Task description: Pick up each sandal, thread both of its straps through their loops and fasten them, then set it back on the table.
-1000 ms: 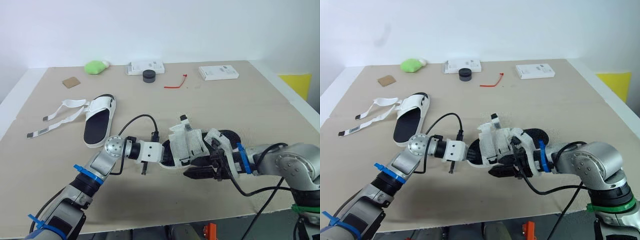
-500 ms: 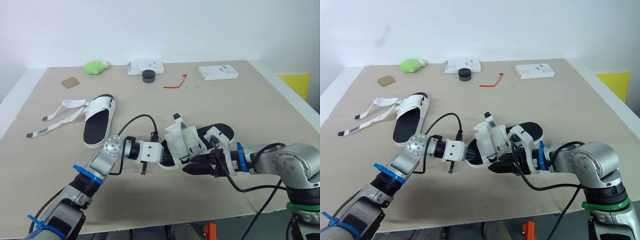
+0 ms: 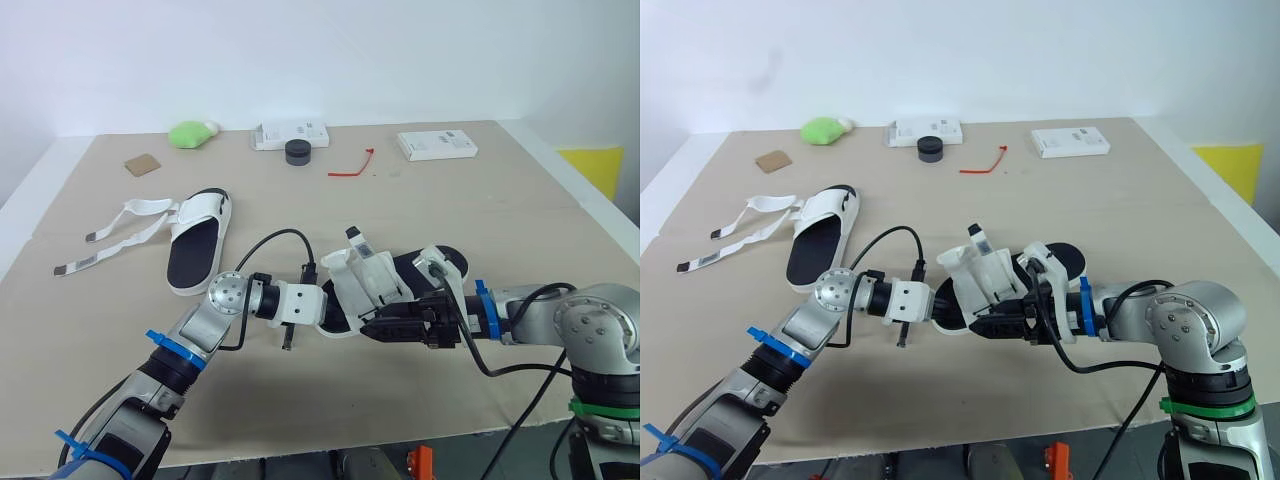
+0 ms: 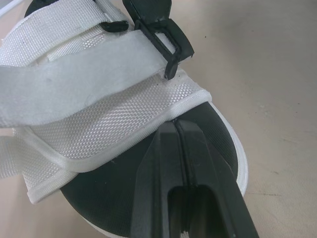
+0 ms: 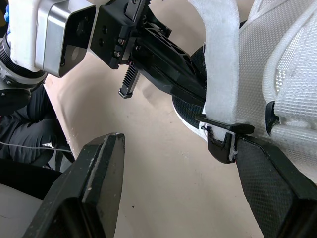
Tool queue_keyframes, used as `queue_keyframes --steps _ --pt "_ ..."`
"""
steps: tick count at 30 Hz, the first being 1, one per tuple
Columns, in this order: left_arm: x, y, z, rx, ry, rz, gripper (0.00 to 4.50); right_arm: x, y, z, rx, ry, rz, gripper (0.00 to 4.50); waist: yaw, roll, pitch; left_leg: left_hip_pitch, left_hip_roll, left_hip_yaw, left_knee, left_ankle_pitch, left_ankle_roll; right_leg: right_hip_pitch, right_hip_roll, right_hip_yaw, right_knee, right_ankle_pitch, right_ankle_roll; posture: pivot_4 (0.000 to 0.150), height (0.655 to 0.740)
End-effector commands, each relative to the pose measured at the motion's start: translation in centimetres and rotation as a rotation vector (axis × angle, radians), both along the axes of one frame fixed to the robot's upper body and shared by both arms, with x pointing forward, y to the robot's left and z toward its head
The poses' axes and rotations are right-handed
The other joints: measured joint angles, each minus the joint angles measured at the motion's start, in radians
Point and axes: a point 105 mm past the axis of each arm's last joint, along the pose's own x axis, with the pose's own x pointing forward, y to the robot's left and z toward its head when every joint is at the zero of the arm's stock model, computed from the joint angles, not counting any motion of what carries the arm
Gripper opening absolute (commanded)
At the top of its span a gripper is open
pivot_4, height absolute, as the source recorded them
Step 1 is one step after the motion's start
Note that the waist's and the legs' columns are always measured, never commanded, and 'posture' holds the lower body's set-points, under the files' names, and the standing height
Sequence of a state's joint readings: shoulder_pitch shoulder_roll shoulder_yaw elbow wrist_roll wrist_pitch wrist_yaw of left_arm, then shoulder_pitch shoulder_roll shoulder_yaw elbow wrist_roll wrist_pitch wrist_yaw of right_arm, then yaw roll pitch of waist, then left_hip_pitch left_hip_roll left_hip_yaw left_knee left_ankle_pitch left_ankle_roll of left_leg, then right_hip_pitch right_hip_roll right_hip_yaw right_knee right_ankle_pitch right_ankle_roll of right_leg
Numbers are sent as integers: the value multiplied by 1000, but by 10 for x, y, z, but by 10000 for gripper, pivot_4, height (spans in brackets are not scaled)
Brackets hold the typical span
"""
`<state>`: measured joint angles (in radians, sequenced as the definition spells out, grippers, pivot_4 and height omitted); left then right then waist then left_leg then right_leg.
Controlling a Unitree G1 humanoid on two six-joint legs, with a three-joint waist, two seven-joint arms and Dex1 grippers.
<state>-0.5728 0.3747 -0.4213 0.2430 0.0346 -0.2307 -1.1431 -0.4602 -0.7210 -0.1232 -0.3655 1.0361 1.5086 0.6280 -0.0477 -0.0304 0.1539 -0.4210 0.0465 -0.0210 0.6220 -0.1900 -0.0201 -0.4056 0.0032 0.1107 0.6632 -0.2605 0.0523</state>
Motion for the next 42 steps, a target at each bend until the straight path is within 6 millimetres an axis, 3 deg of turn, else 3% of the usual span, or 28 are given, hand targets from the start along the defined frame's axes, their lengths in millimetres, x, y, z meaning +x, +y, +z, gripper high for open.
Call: queue_keyframes --steps 1,8,11,16,17,22,28,32,36,42 --pt "-7 6 -30 101 82 4 0 4 1 8 6 -54 -6 36830 0 0 0 0 0 0 0 0 0 0 0 0 0 0 0 1500 7400" --pt "-6 6 -30 102 77 3 0 7 0 3 -18 -36 -24 36830 0 0 0 0 0 0 0 0 0 0 0 0 0 0 0 1500 7400" --pt "-6 6 -29 103 76 2 0 11 -3 -1 -10 -5 -55 27979 0 0 0 0 0 0 0 0 0 0 0 0 0 0 0 1500 7400" --pt "-6 6 -29 103 74 2 0 8 -3 2 -2 -1 -41 3223 0 0 0 0 0 0 0 0 0 0 0 0 0 0 0 1500 7400" --pt "-5 6 -29 103 74 3 0 7 -3 3 -2 -6 -32 820 0 0 0 0 0 0 0 0 0 0 0 0 0 1 2 1500 7400" --pt "-5 5 -29 102 73 2 0 -6 0 10 2 -22 48 820 1 1 0 -1 0 0 0 0 0 0 0 0 0 1 3 1500 7400" --pt "-4 5 -29 99 72 4 0 -52 5 18 3 -33 272 820 3 2 1 -2 -1 0 -1 0 0 -1 -1 -1 0 -1 3 1500 7400" --pt "-4 6 -29 100 73 5 0 -73 6 22 29 -21 363 820 2 2 1 -1 0 -1 -1 0 0 0 0 -1 0 -1 3 1500 7400" --pt "-4 6 -29 99 72 5 0 -56 10 35 127 -70 298 820 1 1 1 -1 0 -1 1 0 0 0 0 -1 0 -1 1 1500 7400" --pt "-3 6 -28 100 70 3 0 -32 15 91 393 -154 247 820 1 1 1 -1 0 -1 1 0 0 0 0 -1 0 1 3 1500 7400"
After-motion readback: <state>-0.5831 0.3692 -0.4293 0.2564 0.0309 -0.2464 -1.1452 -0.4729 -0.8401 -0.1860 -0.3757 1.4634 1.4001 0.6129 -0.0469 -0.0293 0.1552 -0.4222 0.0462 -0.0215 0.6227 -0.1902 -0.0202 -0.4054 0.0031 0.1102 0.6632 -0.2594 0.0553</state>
